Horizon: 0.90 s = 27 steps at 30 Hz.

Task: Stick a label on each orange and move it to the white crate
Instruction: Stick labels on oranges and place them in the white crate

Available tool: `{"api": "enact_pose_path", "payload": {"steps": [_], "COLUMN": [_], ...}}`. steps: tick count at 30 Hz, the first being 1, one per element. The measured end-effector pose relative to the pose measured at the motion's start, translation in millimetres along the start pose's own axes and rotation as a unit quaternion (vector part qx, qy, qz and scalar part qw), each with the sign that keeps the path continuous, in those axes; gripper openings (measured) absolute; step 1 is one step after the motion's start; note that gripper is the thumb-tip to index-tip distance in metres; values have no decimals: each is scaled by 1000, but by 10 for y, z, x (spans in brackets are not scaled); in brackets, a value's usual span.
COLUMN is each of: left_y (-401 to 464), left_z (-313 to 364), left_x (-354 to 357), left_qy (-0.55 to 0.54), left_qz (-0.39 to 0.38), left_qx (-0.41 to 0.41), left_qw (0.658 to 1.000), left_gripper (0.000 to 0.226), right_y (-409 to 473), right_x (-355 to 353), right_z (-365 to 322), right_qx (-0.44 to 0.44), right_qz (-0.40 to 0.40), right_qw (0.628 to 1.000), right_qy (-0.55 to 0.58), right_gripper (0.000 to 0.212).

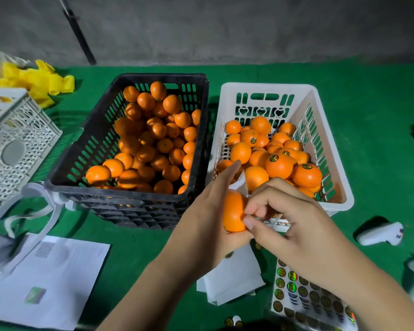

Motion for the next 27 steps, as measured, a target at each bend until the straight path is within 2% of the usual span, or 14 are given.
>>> {"api": "enact_pose_path", "payload": {"steps": [5,10,15,18,23,27], "left_y": [-2,15,12,19,16,22], "left_z": [69,64,77,87,85,20], "left_x": [-42,-39,-33,-18,-21,-21], "left_qy": [113,156,179,188,185,106], "left_qz": [61,110,153,172,181,162], "left_qx": [54,66,84,92,87,42], "left_qw": [990,979,968,963,962,980], "left_gripper": [108,101,98,98,99,97], "right_y": [0,-37,-46,-56,-54,-53], "right_x": [-31,-3,34,35,14,9], "right_z": [10,51,37,33,18,68], "right_qx": [57,150,187,187,152,143], "right_qz": [12,50,86,108,145,157], "right_qw": [997,974,942,944,963,954], "right_qy": [53,165,264,248,168,210], "right_gripper": [15,19,25,27,13,17]}}
Point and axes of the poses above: each hand's wrist, its own y-axis towards the middle knuckle, its own x-axis out of the palm, z = x × y, the point moved 5 cm from there along y, towards the middle knuckle, and after that the axes turned 1 degree about -y, right-handed, at the moved point
